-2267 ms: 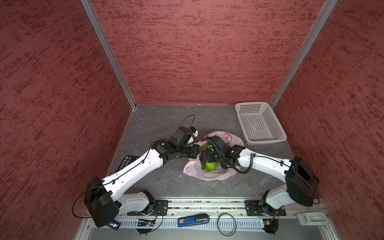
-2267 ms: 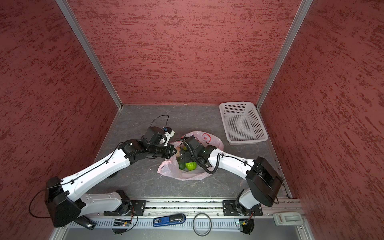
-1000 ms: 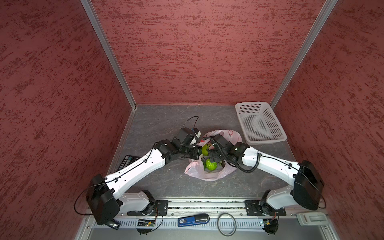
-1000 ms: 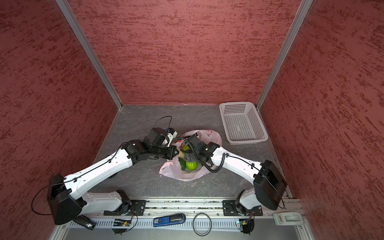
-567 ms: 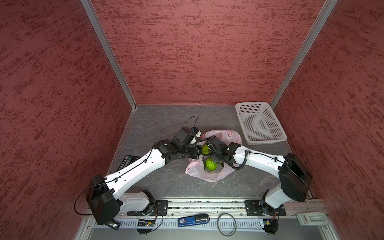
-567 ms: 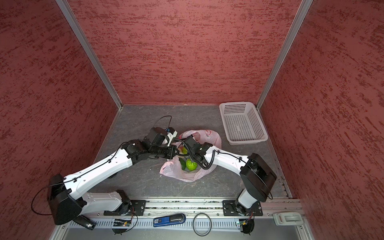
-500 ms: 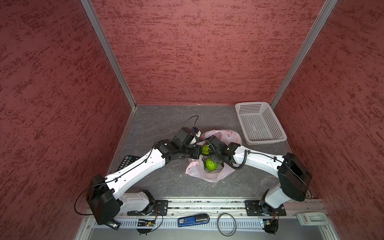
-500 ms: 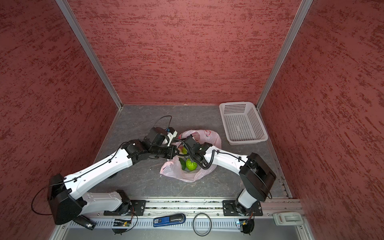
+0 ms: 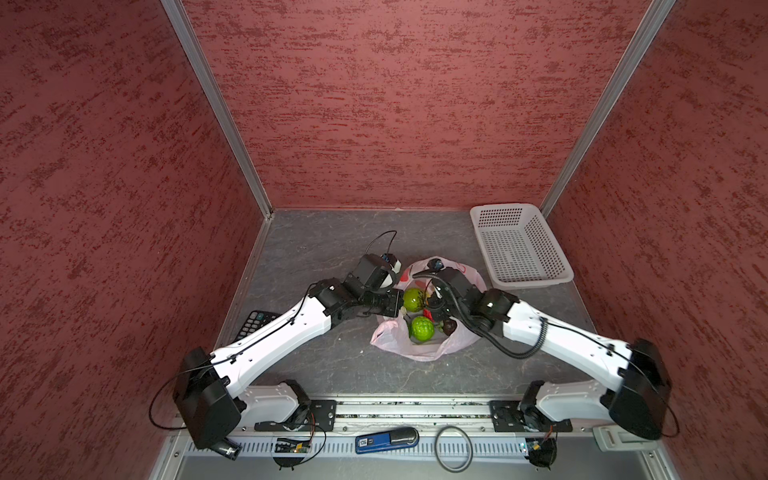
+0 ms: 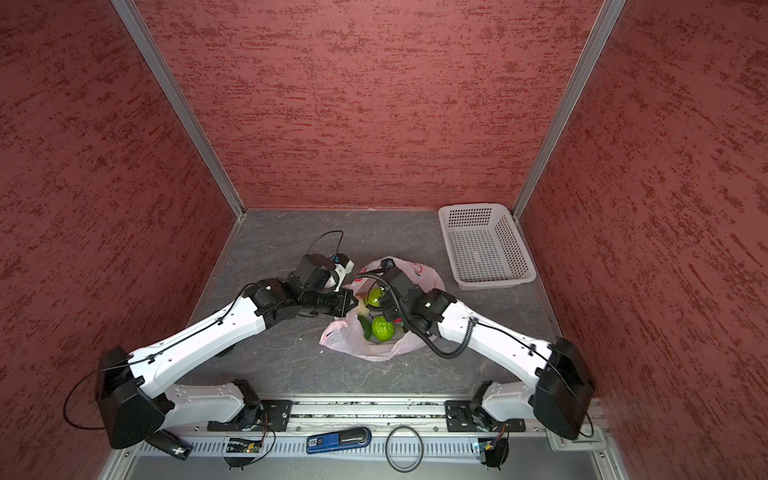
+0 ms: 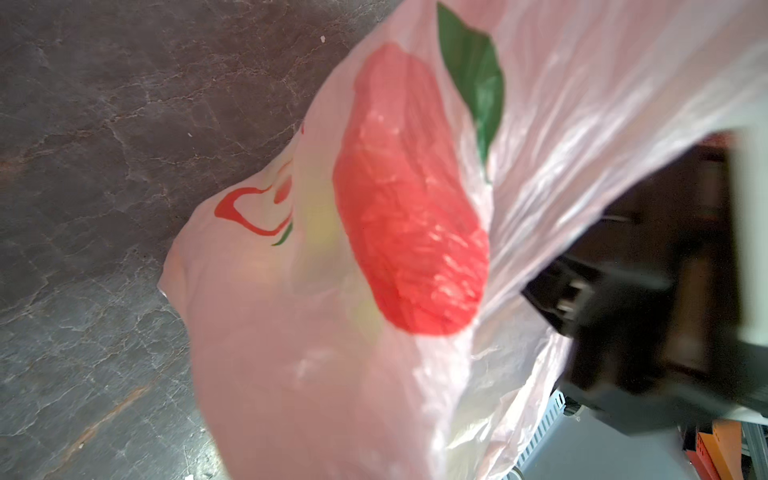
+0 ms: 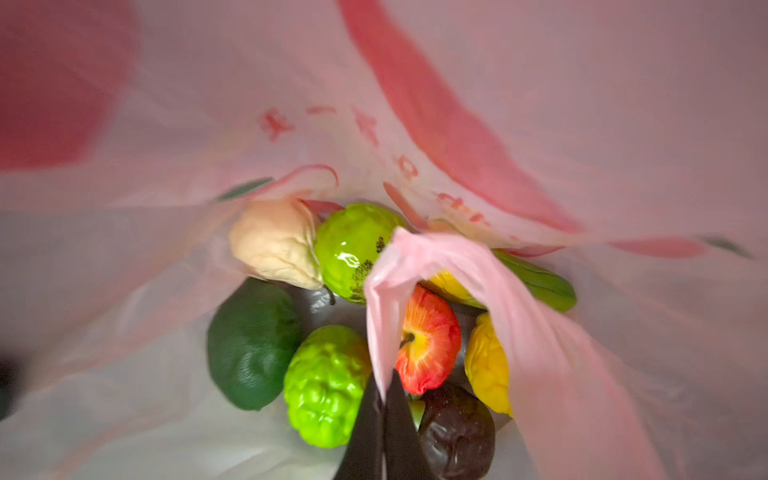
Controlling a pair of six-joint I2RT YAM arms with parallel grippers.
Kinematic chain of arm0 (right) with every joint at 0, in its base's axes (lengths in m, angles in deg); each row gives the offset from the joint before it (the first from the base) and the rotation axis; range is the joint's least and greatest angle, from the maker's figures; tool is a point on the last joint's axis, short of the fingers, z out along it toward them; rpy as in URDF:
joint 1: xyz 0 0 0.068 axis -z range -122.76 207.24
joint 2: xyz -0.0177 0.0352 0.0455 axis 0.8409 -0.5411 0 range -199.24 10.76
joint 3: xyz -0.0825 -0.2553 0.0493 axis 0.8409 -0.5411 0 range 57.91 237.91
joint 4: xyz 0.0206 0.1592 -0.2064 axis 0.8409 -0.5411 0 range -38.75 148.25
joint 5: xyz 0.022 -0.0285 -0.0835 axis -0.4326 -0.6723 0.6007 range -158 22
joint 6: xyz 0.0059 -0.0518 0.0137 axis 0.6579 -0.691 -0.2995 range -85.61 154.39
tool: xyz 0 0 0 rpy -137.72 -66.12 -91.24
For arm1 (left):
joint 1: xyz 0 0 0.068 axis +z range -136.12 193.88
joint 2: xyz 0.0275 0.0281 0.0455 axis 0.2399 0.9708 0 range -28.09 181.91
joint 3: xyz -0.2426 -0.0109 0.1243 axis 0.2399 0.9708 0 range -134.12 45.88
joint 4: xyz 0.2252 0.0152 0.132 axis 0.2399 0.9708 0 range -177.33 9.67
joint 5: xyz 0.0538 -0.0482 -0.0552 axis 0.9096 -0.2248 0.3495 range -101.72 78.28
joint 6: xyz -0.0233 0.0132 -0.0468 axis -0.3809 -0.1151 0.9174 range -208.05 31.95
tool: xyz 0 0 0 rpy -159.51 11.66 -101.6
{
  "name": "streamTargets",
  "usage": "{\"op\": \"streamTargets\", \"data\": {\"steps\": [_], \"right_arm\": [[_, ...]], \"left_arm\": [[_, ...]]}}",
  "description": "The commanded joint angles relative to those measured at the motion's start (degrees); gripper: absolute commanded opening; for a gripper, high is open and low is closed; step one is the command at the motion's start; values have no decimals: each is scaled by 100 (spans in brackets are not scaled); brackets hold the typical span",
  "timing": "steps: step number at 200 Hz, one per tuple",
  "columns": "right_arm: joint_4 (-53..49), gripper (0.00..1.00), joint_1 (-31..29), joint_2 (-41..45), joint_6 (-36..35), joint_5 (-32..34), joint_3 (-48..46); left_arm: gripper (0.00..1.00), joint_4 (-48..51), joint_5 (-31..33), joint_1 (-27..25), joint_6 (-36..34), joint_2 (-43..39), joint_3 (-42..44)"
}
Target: Untie the knot of the plastic bag and take out the fruit
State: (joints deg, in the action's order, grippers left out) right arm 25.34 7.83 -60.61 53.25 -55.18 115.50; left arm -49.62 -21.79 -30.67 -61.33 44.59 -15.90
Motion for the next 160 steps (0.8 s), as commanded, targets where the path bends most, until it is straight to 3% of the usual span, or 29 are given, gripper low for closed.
{"op": "streamTargets", "data": {"steps": [1, 35, 73, 114, 160], "right_arm": [[-324, 0, -25, 699, 434, -179, -123], [-921, 0, 15, 1476, 1195, 543, -138], [-2586, 0, 220, 1790, 2843, 1650, -23], [-4238, 0, 291, 2078, 4196, 2340, 94], [-4996, 0, 299, 2617, 4879, 2743, 165]], "left_arm": [[0, 10, 111, 44, -7, 53, -172], [0, 35, 137, 88, -70, 88, -183], [0, 95, 128, 146, -169, 66, -182], [0, 157, 95, 227, -254, 60, -163], [0, 207, 69, 311, -307, 94, -154]]}}
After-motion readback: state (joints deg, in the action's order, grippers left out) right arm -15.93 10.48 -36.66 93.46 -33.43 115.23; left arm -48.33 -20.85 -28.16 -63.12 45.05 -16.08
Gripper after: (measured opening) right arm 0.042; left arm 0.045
